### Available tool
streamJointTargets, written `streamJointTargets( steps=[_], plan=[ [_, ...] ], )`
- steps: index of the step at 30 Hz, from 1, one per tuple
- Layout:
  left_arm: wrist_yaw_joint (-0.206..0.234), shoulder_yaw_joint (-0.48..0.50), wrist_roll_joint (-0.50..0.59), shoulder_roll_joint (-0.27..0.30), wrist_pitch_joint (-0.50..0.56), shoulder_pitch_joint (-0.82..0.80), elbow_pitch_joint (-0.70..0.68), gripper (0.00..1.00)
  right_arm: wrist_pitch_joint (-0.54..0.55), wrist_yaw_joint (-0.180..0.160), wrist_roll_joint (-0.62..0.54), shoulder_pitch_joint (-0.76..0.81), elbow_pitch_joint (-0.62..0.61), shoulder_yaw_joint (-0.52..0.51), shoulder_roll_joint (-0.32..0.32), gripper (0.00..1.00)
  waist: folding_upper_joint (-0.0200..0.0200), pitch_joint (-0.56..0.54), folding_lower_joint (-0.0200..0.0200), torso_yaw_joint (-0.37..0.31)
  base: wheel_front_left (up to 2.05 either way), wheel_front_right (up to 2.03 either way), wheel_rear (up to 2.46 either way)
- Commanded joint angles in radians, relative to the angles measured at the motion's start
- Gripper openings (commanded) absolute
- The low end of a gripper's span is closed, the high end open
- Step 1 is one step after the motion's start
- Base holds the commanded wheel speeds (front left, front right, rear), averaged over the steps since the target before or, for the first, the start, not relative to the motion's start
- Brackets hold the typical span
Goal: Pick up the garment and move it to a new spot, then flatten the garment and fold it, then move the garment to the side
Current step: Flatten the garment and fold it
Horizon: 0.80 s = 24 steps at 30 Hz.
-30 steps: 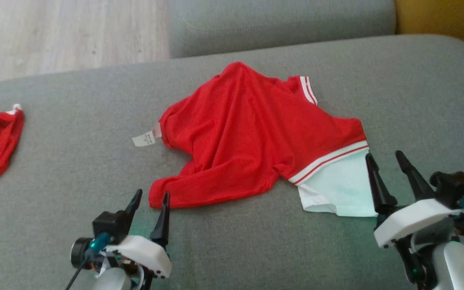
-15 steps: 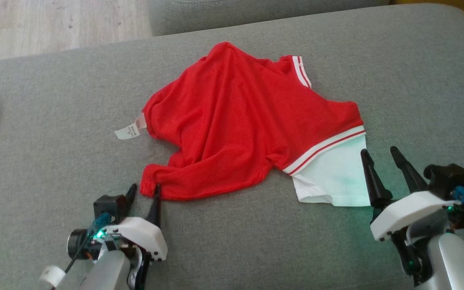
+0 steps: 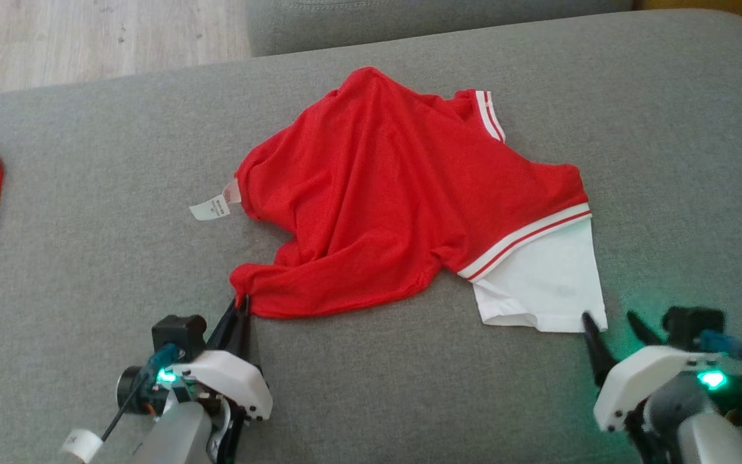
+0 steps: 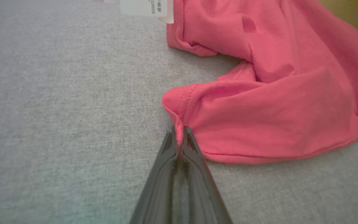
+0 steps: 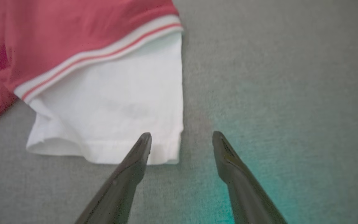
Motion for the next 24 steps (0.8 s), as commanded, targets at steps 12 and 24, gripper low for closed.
streamJointTargets(
  steps=[12, 24],
  plan=[
    [-0.009, 0.01, -0.025, 0.01, -0.023, 0.022, 0.008, 0.0, 0.071, 0.007, -0.018, -0.058, 0.115, 0.09, 0.005, 0.48, 0.0, 0.006, 0.0, 0.03, 0.0, 0.0, 0.0],
    [-0.054, 0.124, -0.205, 0.002, -0.089, 0.067, -0.295, 0.0, -0.042, 0.007, 0.037, -0.099, -0.126, 0.032, 0.005, 0.0, 0.0, -0.034, 0.0, 0.011, 0.0, 0.0, 0.0]
  ],
)
